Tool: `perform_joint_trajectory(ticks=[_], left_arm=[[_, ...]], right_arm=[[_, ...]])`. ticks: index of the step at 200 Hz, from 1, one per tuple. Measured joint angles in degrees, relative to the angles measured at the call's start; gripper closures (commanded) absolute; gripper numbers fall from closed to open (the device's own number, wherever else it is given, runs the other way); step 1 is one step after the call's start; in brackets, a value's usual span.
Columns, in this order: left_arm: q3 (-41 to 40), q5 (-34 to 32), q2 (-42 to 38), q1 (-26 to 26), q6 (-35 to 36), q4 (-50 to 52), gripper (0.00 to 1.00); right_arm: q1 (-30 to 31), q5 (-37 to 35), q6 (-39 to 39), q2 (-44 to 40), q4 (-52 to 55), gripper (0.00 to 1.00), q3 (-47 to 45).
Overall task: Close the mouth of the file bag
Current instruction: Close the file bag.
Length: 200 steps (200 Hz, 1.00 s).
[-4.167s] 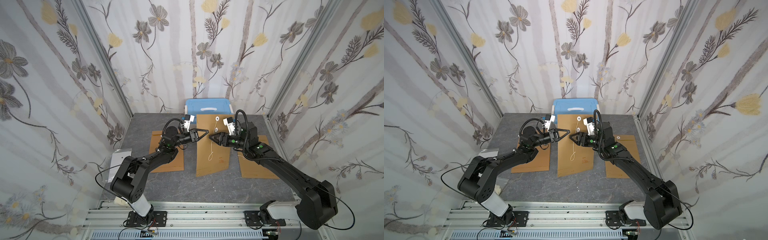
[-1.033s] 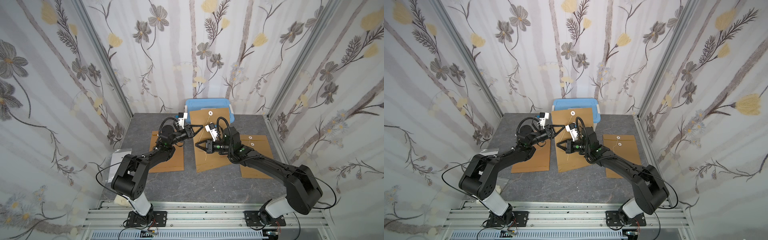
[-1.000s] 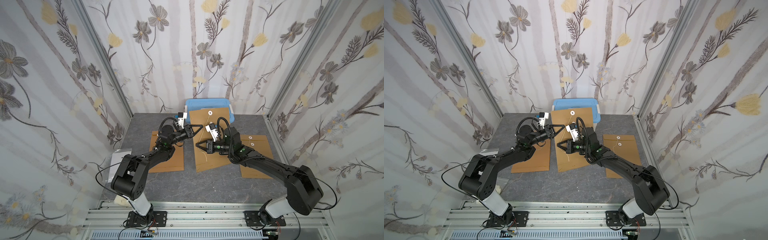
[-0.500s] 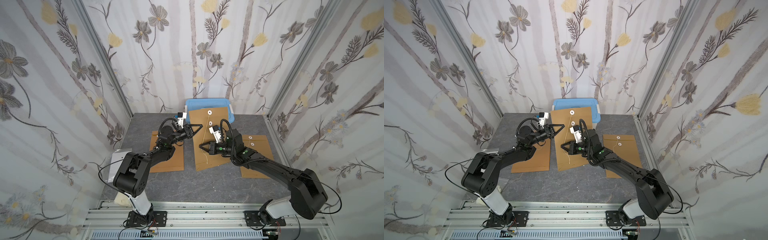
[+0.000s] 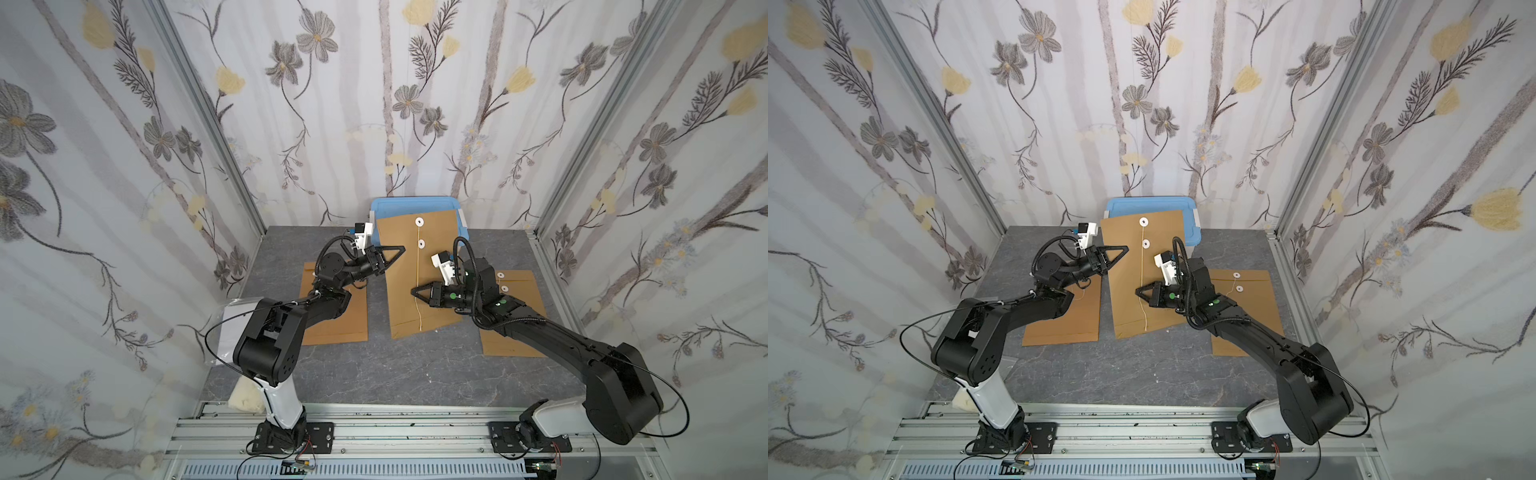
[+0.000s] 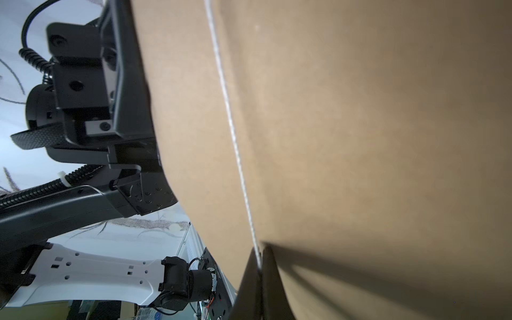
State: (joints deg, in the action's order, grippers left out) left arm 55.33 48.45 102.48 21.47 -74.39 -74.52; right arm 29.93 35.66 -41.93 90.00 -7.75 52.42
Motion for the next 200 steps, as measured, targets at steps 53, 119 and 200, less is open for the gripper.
perform_joint_trajectory(ticks=[53,119,200], left_arm=[[0.26,0.79,0.85,0.0,-1.73,-1.99,1.0],[0.28,1.07,0.85,0.44,-2.12,-2.23,1.0],[0.31,1.25,0.96,0.48,-2.32,-2.36,1.0]], right_arm=[[-2.84,2.32,0.92,0.13,2.16,1.0,0.0],[-4.55,2.82,4.76,-0.31,10.73,1.0,3.72],[-15.69,7.02,11.61,-2.8,24.39,1.0,8.33]])
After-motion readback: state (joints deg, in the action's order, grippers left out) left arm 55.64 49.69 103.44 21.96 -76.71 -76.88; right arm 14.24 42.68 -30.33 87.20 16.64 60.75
